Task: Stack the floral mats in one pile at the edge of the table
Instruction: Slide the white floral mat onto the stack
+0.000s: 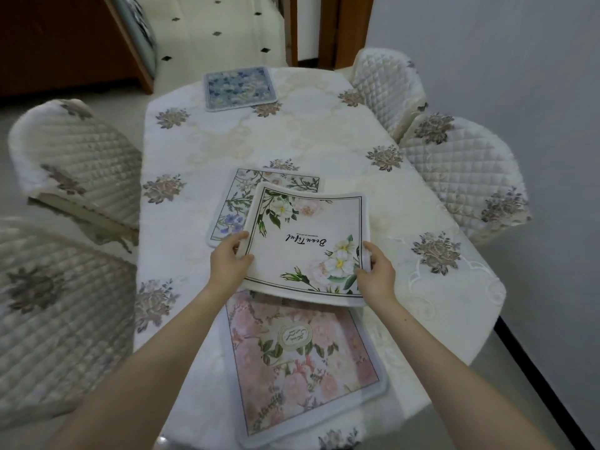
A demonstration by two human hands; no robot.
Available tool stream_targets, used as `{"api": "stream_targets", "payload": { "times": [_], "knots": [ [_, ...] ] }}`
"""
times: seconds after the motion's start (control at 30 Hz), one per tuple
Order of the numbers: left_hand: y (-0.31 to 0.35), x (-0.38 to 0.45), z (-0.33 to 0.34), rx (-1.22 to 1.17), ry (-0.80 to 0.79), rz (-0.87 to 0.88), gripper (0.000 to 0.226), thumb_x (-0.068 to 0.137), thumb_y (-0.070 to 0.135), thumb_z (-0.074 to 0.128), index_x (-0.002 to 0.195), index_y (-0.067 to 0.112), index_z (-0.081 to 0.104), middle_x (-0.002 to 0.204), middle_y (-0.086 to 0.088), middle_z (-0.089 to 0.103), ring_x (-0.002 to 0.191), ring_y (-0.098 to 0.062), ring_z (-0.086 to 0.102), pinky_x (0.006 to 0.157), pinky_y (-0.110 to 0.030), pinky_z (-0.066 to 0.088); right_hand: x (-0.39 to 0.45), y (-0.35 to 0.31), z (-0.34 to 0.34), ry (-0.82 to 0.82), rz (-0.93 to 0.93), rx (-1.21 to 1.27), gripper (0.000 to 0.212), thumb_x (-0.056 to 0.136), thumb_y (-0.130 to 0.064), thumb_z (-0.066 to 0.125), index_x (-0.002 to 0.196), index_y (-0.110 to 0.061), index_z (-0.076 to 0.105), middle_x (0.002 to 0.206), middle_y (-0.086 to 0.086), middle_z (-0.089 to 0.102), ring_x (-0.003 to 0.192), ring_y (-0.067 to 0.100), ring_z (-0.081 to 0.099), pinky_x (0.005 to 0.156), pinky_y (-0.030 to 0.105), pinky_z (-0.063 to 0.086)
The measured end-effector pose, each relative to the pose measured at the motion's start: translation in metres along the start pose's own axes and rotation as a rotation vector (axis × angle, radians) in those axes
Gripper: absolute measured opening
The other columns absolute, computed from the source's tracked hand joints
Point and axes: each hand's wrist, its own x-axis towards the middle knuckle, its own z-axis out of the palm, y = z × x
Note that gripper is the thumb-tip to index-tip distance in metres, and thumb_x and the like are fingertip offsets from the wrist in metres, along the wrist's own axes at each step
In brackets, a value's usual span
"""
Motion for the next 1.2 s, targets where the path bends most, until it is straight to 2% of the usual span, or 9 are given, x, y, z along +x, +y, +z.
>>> {"api": "stream_targets", "payload": {
  "times": [0.07,0.17,0.33,0.53,0.6,0.77,1.0,1.1,1.2],
  "knots": [
    [-0.009,-0.028,-0.005,-0.006,0.030,-0.031,0.047,0.078,0.000,0.065,0.122,0.017,0.058,0.122,-0.011,0.062,0.111,-0.026,0.056,0.090,-0.033,0.047,-0.014,0.006,-0.005,-0.036,-0.013,-0.001,0.058,0.084,0.007,0.057,0.136,-0.015,0.045,0.136,0.013,0.052,0.126,0.030,0.049,0.104,0.047,0.044],
    [-0.025,-0.070,-0.010,-0.017,0.083,-0.076,0.048,0.077,0.001,0.066,0.121,0.019,0.058,0.117,-0.009,0.064,0.101,-0.019,0.057,0.084,-0.024,0.043,-0.034,0.014,-0.011,-0.103,-0.038,-0.044,0.058,0.084,0.008,0.058,0.136,-0.015,0.046,0.137,0.013,0.051,0.128,0.030,0.048,0.104,0.047,0.044],
    [-0.056,-0.139,-0.005,-0.030,0.106,-0.138,0.047,0.079,0.003,0.067,0.121,0.019,0.054,0.111,-0.008,0.060,0.105,-0.027,0.056,0.082,-0.029,0.044,-0.059,0.030,-0.020,-0.218,-0.102,-0.128,0.058,0.083,0.009,0.057,0.136,-0.012,0.046,0.140,0.010,0.050,0.130,0.028,0.046,0.106,0.046,0.042],
    [-0.083,-0.205,0.005,-0.036,0.106,-0.197,0.045,0.077,0.004,0.066,0.116,0.022,0.052,0.089,-0.001,0.058,0.075,-0.023,0.056,0.068,-0.037,0.049,-0.081,0.052,-0.030,-0.319,-0.146,-0.205,0.057,0.082,0.012,0.056,0.135,-0.008,0.048,0.141,0.011,0.050,0.132,0.027,0.044,0.109,0.041,0.039],
    [-0.091,-0.220,0.009,-0.049,0.108,-0.212,0.045,0.077,0.002,0.066,0.115,0.023,0.052,0.084,0.003,0.057,0.073,-0.020,0.055,0.065,-0.034,0.048,-0.087,0.060,-0.033,-0.330,-0.139,-0.228,0.056,0.082,0.010,0.058,0.135,-0.008,0.048,0.139,0.011,0.051,0.131,0.028,0.045,0.107,0.040,0.040],
    [-0.105,-0.237,0.013,-0.010,0.120,-0.252,0.047,0.076,0.001,0.068,0.116,0.018,0.052,0.088,0.003,0.052,0.085,-0.019,0.051,0.067,-0.024,0.039,-0.099,0.074,-0.031,-0.369,-0.128,-0.274,0.056,0.083,0.008,0.059,0.136,-0.006,0.046,0.141,0.012,0.050,0.131,0.028,0.045,0.108,0.040,0.039],
    [-0.107,-0.234,0.016,0.113,0.078,-0.264,0.051,0.074,0.004,0.068,0.121,0.011,0.051,0.109,-0.009,0.057,0.100,-0.027,0.055,0.082,-0.029,0.040,-0.099,0.079,-0.027,-0.364,-0.136,-0.360,0.057,0.083,0.003,0.058,0.136,-0.011,0.045,0.138,0.013,0.051,0.125,0.031,0.049,0.101,0.038,0.042],
    [-0.108,-0.231,0.019,0.172,0.057,-0.287,0.051,0.073,0.005,0.066,0.120,0.011,0.049,0.111,-0.010,0.046,0.103,-0.028,0.049,0.086,-0.028,0.038,-0.095,0.080,-0.027,-0.375,-0.127,-0.431,0.057,0.082,-0.001,0.059,0.136,-0.013,0.044,0.130,0.019,0.051,0.117,0.034,0.051,0.089,0.031,0.041],
    [-0.109,-0.228,0.022,0.185,0.056,-0.315,0.050,0.073,0.004,0.065,0.120,0.010,0.049,0.118,-0.013,0.037,0.110,-0.028,0.042,0.088,-0.023,0.032,-0.091,0.082,-0.025,-0.376,-0.131,-0.509,0.055,0.081,-0.006,0.061,0.134,-0.013,0.046,0.127,0.020,0.046,0.116,0.036,0.048,0.092,0.035,0.042]
  ]
}}
